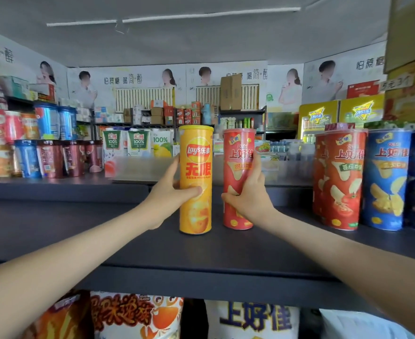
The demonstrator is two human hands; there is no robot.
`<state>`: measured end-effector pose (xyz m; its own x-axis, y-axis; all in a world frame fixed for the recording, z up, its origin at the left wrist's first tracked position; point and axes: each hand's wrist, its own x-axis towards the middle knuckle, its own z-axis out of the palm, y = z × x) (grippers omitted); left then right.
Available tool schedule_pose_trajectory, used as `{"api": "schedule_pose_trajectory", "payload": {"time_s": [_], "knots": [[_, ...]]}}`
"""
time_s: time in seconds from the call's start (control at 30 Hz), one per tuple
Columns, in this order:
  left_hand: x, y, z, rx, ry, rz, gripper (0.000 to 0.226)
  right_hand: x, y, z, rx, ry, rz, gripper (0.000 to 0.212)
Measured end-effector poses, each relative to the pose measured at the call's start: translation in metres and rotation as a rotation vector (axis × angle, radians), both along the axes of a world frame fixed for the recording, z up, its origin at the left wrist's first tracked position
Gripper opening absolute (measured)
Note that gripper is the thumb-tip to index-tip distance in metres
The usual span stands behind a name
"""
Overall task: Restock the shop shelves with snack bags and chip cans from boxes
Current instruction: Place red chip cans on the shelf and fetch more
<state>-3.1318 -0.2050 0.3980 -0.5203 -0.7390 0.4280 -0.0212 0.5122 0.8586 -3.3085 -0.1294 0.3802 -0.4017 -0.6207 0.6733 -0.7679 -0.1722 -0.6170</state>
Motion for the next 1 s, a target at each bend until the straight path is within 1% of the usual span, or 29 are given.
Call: {"api": "schedule_pose_trajectory", "payload": {"time_s": [0.17, 0.27, 0.33, 0.47, 0.6, 0.73, 0.83, 0.9, 1.0], "knots": [[-0.030, -0.007, -0.008, -0.056, -0.031, 0.049, 0.089, -0.031, 0.012, 0.000, -0.011, -0.031, -0.099, 0.116], [-0.047, -0.003, -0.010, -0.091, -0.095, 0.149, 0.106, -0.050, 0.021, 0.001, 0.005, -0.034, -0.155, 0.115], [-0.057, -0.002, -0.009, -0.111, -0.131, 0.196, 0.112, -0.060, 0.025, 0.001, 0.027, -0.035, -0.186, 0.114], [-0.072, -0.008, -0.009, -0.126, -0.125, 0.151, 0.111, -0.069, 0.031, -0.008, 0.070, 0.027, -0.236, 0.120], [-0.091, -0.012, -0.012, -0.126, -0.095, 0.091, 0.109, -0.074, 0.029, -0.013, 0.091, 0.115, -0.276, 0.113], [-0.107, -0.014, -0.010, -0.139, -0.115, 0.066, 0.117, -0.085, 0.025, -0.011, 0.110, 0.142, -0.315, 0.114], [-0.111, -0.012, -0.014, -0.275, -0.160, 0.097, 0.125, -0.095, 0.026, -0.010, 0.149, 0.164, -0.384, 0.105], [-0.110, -0.009, -0.019, -0.416, -0.231, 0.170, 0.122, -0.104, 0.027, -0.010, 0.211, 0.225, -0.458, 0.096], [-0.107, -0.006, -0.024, -0.566, -0.320, 0.209, 0.113, -0.113, 0.027, -0.009, 0.252, 0.113, -0.429, 0.068]]}}
